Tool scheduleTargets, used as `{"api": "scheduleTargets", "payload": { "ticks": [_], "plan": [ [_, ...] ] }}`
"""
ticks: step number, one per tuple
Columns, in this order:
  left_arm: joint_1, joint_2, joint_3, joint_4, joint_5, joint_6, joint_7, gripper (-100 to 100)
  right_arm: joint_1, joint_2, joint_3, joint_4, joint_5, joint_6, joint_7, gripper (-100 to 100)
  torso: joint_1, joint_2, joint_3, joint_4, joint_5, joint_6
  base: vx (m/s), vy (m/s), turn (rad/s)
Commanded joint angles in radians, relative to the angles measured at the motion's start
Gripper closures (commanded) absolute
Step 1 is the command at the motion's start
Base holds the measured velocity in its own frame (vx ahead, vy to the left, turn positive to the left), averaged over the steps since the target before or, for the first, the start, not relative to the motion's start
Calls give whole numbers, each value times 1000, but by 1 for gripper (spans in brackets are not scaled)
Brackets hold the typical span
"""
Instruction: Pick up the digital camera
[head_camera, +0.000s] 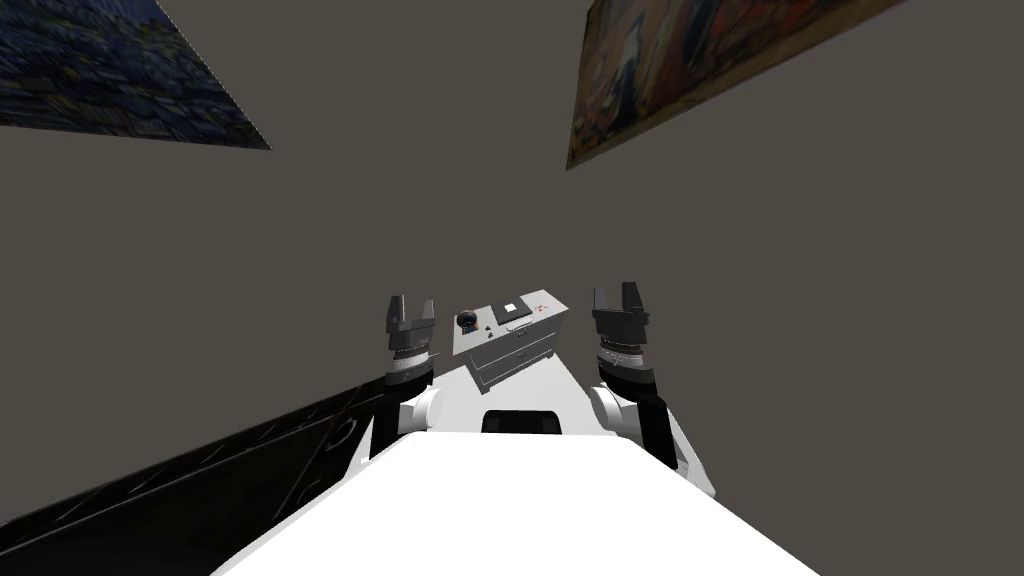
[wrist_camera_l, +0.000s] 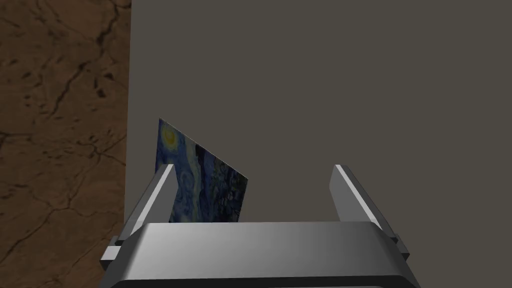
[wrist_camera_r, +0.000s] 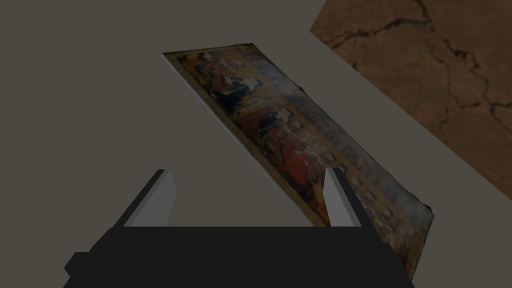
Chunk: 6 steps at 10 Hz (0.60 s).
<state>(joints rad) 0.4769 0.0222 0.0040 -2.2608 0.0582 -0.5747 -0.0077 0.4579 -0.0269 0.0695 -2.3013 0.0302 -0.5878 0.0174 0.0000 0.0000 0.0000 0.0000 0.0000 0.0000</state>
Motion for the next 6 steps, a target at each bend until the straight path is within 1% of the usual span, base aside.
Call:
{"api": "scheduleTargets", "payload": {
  "ticks": [1, 3, 5, 6],
  "plan": [
    [-10, 43, -1, 6, -3, 33, 17, -100, 0, 0, 0, 0, 0, 0, 0, 0, 0, 0, 0, 0, 0, 0, 9, 8, 34],
    [-24, 76, -3, 14, -8, 80, 41, -100, 0, 0, 0, 0, 0, 0, 0, 0, 1, -1, -1, 0, 0, 0, 18, 16, 41],
    [-42, 103, -5, 25, -15, 135, 73, -100, 0, 0, 0, 0, 0, 0, 0, 0, 1, -2, -1, 0, 0, 0, 24, 18, 49],
    [-42, 103, -5, 25, -15, 145, 73, -100, 0, 0, 0, 0, 0, 0, 0, 0, 2, -2, -1, 0, 0, 0, 13, 9, 15]
  ]
}}
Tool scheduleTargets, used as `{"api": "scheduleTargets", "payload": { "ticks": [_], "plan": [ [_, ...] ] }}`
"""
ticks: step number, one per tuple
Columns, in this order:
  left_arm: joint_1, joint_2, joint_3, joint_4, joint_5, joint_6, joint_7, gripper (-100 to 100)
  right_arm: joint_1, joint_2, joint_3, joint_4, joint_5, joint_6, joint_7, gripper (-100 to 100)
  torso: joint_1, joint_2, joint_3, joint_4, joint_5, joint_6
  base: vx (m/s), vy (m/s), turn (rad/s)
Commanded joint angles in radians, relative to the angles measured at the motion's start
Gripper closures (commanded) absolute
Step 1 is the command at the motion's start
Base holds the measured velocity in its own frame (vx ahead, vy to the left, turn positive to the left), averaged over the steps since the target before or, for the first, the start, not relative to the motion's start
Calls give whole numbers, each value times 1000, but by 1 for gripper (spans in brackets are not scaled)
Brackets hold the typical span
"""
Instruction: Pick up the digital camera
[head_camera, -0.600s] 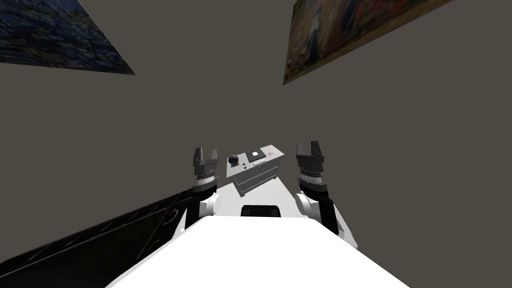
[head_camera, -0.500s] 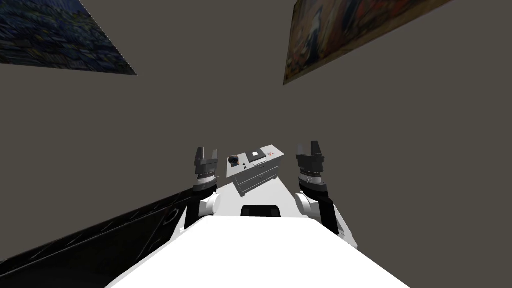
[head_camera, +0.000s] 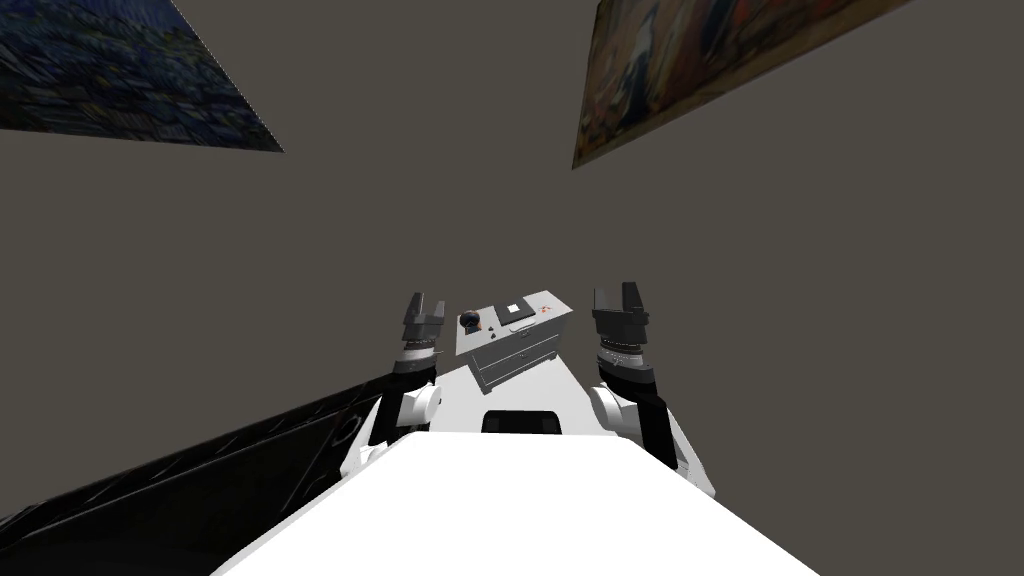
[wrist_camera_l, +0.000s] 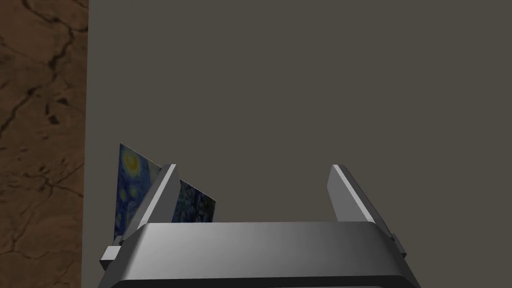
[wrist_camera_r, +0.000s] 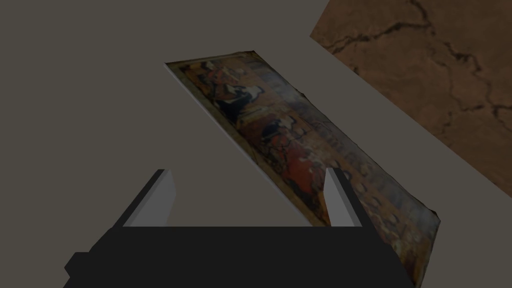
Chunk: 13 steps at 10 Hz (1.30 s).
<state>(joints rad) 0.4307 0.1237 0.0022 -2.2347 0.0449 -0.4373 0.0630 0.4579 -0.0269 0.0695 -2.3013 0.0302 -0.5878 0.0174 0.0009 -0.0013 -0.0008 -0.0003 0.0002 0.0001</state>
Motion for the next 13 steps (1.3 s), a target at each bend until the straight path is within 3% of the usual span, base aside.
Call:
{"api": "scheduleTargets", "payload": {
  "ticks": [1, 13],
  "plan": [
    [-7, 12, -4, 6, -6, 45, 21, -100, 0, 0, 0, 0, 0, 0, 0, 0, 0, 0, 0, 0, 0, 0, 11, 7, 36],
    [-87, 54, -10, 60, -36, 333, 160, -100, 0, 0, 0, 0, 0, 0, 0, 0, -1, 0, 0, 0, 0, 0, 14, 4, 34]
  ]
}}
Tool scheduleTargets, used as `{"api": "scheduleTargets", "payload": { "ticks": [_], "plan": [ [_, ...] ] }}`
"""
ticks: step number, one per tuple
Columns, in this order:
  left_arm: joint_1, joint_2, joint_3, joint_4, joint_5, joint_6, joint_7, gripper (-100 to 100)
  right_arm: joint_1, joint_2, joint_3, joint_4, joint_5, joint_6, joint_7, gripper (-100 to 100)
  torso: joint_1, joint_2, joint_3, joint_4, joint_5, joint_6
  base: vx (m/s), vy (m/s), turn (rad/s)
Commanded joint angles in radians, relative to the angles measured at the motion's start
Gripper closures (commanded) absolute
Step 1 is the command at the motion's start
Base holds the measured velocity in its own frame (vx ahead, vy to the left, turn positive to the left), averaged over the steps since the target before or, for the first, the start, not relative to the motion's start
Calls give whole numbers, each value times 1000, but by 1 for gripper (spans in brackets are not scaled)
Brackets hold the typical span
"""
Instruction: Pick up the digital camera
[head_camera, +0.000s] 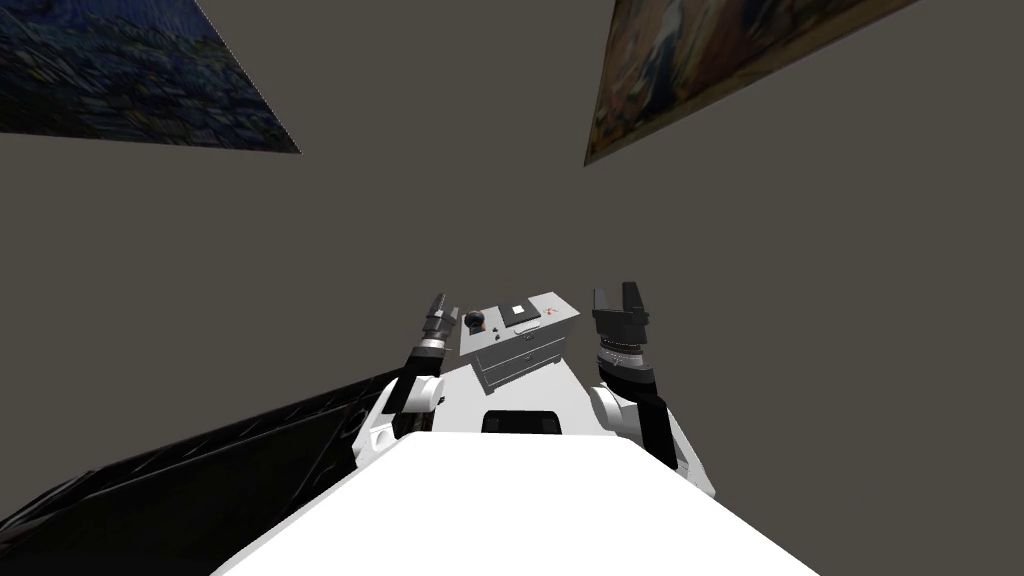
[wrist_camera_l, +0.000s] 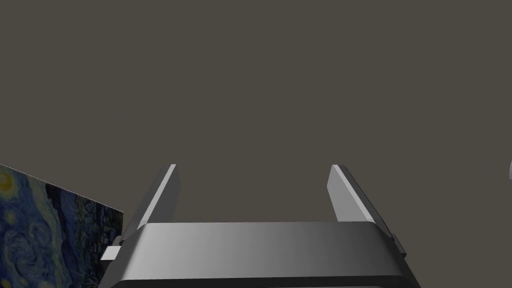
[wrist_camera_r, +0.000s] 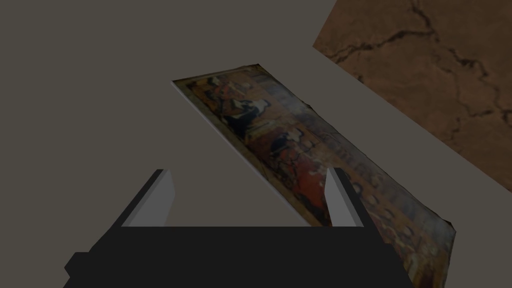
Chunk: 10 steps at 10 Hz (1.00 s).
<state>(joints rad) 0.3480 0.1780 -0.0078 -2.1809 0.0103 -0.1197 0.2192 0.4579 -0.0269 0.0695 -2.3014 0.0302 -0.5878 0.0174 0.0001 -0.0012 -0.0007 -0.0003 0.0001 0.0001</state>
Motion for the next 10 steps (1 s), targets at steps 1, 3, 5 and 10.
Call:
{"api": "scheduleTargets", "payload": {
  "ticks": [1, 3, 5, 10],
  "plan": [
    [-20, 4, -1, 18, -8, 50, 30, -100, 0, 0, 0, 0, 0, 0, 0, 0, 0, 0, 0, 0, 0, 0, 19, -4, 40],
    [-36, 7, 0, 32, -14, 105, 56, -100, 0, 0, 0, 0, 0, 0, 0, 0, 0, 0, 0, 0, 0, 0, 18, -6, 35],
    [-53, 10, 1, 47, -22, 159, 83, -100, 0, 0, 0, 0, 0, 0, 0, 0, 0, 0, 0, 0, 0, 0, 19, -7, 29],
    [-87, 13, 5, 80, -38, 286, 136, -100, 0, 0, 0, 0, 0, 0, 0, 0, 0, 0, 0, 0, 0, 0, 21, -7, 21]
  ]
}}
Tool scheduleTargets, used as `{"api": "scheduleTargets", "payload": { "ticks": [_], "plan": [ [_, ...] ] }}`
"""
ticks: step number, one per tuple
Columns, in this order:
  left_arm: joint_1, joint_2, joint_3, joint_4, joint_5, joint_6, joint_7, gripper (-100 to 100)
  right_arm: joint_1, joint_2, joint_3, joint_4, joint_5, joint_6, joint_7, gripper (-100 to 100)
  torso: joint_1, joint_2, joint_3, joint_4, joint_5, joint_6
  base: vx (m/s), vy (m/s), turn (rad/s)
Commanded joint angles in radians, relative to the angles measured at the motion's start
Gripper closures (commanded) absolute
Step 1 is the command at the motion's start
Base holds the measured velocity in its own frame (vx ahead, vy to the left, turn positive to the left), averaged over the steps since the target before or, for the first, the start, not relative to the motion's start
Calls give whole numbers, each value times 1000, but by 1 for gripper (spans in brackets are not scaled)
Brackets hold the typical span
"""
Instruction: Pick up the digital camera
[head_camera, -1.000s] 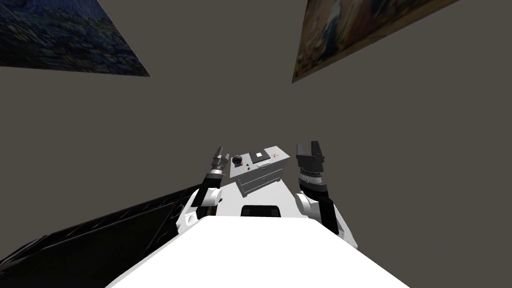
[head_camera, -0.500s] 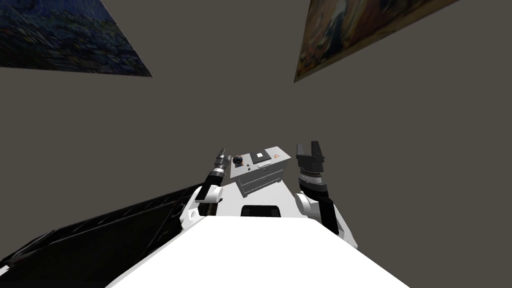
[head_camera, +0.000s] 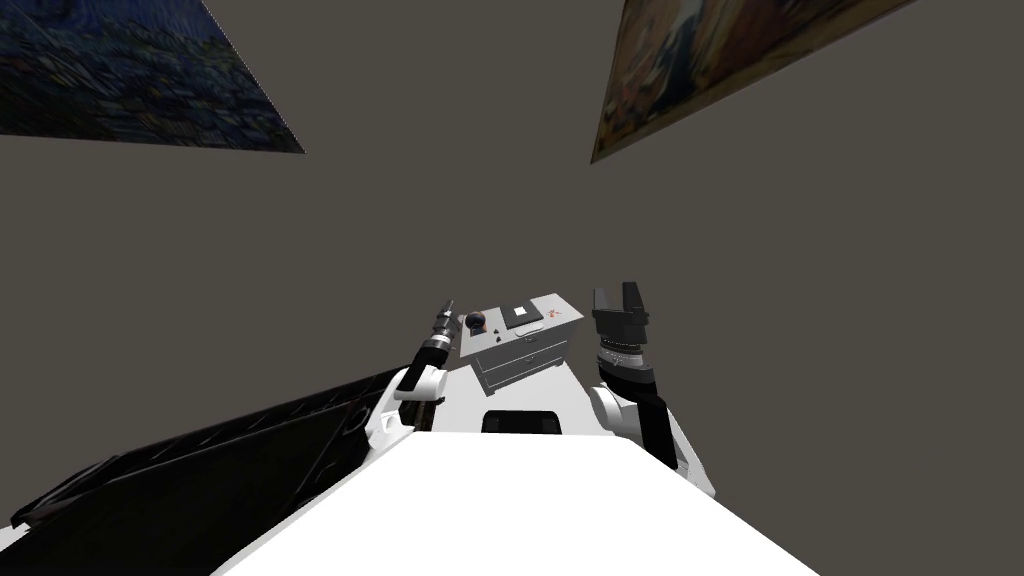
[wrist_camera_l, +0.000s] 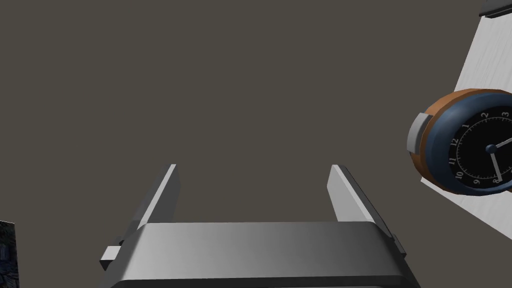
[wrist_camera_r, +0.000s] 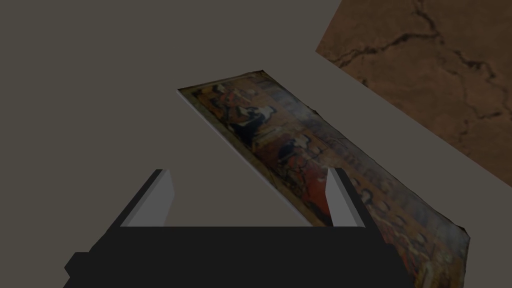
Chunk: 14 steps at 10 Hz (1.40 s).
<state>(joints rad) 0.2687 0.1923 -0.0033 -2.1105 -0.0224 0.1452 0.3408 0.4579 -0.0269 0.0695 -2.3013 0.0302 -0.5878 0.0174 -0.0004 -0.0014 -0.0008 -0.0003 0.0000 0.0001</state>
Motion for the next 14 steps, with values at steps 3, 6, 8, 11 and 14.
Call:
{"api": "scheduleTargets", "payload": {
  "ticks": [3, 6, 8, 11, 14],
  "plan": [
    [-26, 0, 4, 28, -14, 104, 41, -100, 0, 0, 0, 0, 0, 0, 0, 0, -1, 0, 0, 0, 0, 0, 25, -15, 27],
    [-44, 1, 8, 48, -23, 180, 67, -100, 0, 0, 0, 0, 0, 0, 0, 0, -1, 0, 0, 0, 0, 0, 20, -16, 15],
    [-62, 2, 12, 70, -32, 233, 92, -100, 0, 0, 0, 0, 0, 0, 0, 0, -1, -1, 0, 0, 0, 0, 27, -26, 20],
    [-80, 3, 18, 92, -42, 308, 117, -100, 0, 0, 0, 0, 0, 0, 0, 0, -1, 0, 0, 0, 0, 0, 22, -19, 11],
    [-98, 4, 24, 116, -52, 377, 142, -100, 0, 0, 0, 0, 0, 0, 0, 0, -1, 0, 0, 0, 0, 0, 23, -26, 8]
  ]
}}
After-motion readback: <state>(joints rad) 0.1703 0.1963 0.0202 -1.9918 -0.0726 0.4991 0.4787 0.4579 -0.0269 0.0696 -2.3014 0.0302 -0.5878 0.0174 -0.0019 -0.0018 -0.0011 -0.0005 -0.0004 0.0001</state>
